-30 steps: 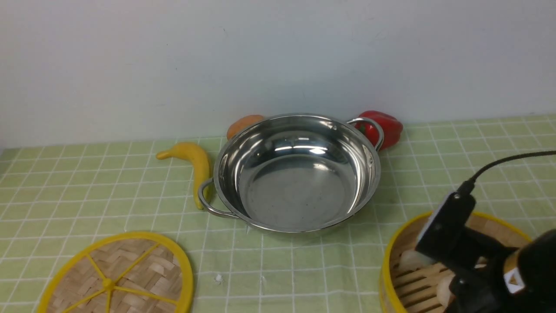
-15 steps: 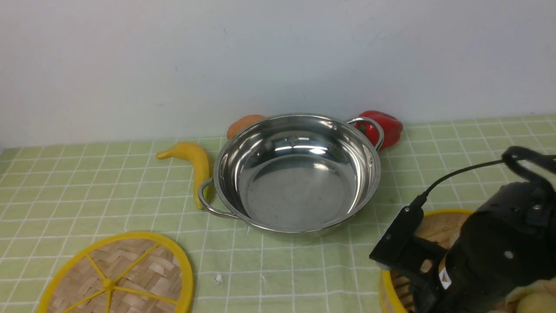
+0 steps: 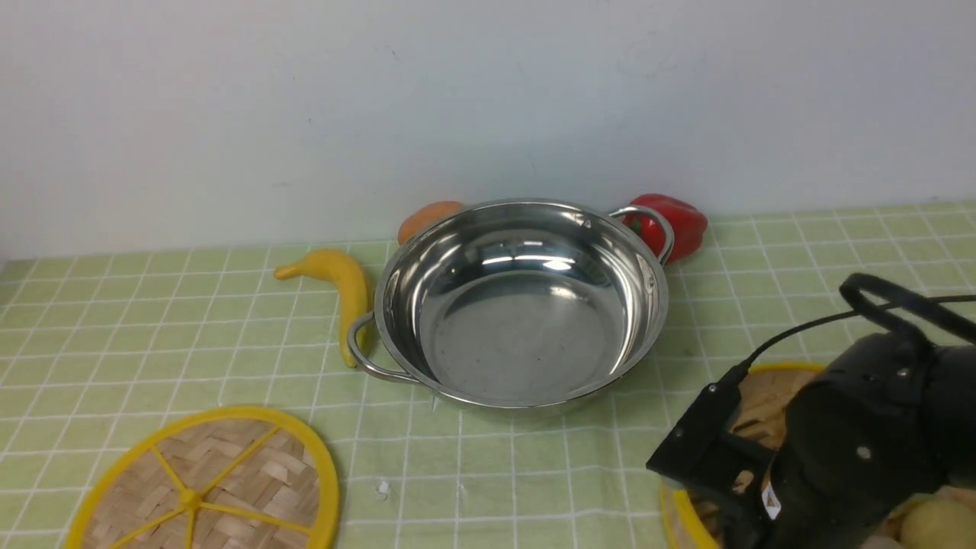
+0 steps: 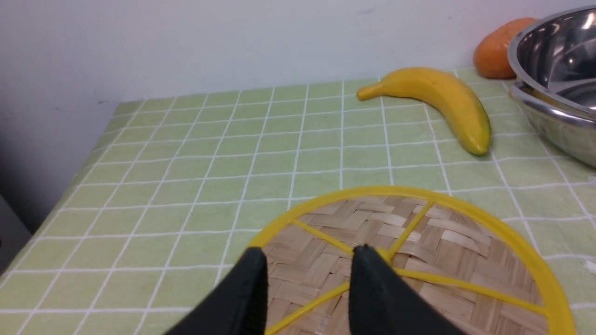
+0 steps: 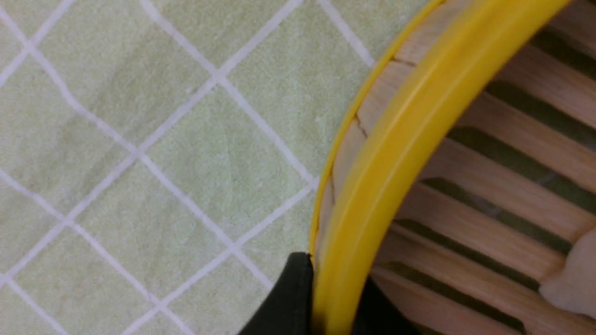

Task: Place the steamer in the pot on the green tablecloth, and put the lid on the steamer.
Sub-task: 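Reach for and grasp the rim of the bamboo steamer holding the buns with the right gripper, then place the bamboo steamer basket of food into the steel pot with the right gripper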

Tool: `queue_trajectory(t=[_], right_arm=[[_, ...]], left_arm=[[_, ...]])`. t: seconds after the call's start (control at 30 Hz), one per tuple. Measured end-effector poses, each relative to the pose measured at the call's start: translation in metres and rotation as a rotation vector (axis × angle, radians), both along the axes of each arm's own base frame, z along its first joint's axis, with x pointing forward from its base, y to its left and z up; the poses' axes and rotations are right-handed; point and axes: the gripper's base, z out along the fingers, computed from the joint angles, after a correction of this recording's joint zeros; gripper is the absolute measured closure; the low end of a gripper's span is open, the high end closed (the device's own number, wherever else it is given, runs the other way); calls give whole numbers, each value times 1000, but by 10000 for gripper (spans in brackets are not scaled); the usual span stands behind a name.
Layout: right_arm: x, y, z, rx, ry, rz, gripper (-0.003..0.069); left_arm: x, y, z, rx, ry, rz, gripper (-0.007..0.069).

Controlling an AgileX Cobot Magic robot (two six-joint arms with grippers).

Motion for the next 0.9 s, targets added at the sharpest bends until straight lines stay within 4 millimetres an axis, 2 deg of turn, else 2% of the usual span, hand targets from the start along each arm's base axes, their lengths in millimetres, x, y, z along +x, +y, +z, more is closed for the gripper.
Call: queue_trajectory(t=[0.13,0.23,0.27,0.33,0.37,0.43,0.47,0.5,0.67,0.7,0.73,0.8,0.9], right_arm=[[-3,-6,12,-27,-22,29,603],[-1,-13,36,-98,-56,71,603],[-1,-13,37,-102,-58,73,603],[7,-10,64,-102,-121,84,603],[7,-11,64,-104,-121,85,603],[19,-3,92,-71,-190,110,603],[19,-2,94,-69,-195,117,603],[27,5,114,-35,-240,157,603],[49,33,154,83,-338,316,603],[51,36,154,90,-335,320,603],[60,49,160,119,-354,364,603],[70,60,164,139,-374,397,603],[96,88,156,133,-393,472,603]], left_arm=[[0,0,0,0,0,0,382],[0,0,0,1,0,0,382],[0,0,0,1,0,0,382],[0,0,0,1,0,0,382],[0,0,0,1,0,0,382],[0,0,0,1,0,0,382],[0,0,0,1,0,0,382],[0,0,0,1,-1,0,382],[0,0,0,1,-1,0,382],[0,0,0,1,-1,0,382],[0,0,0,1,-1,0,382],[0,0,0,1,-1,0,382],[0,0,0,1,-1,0,382]])
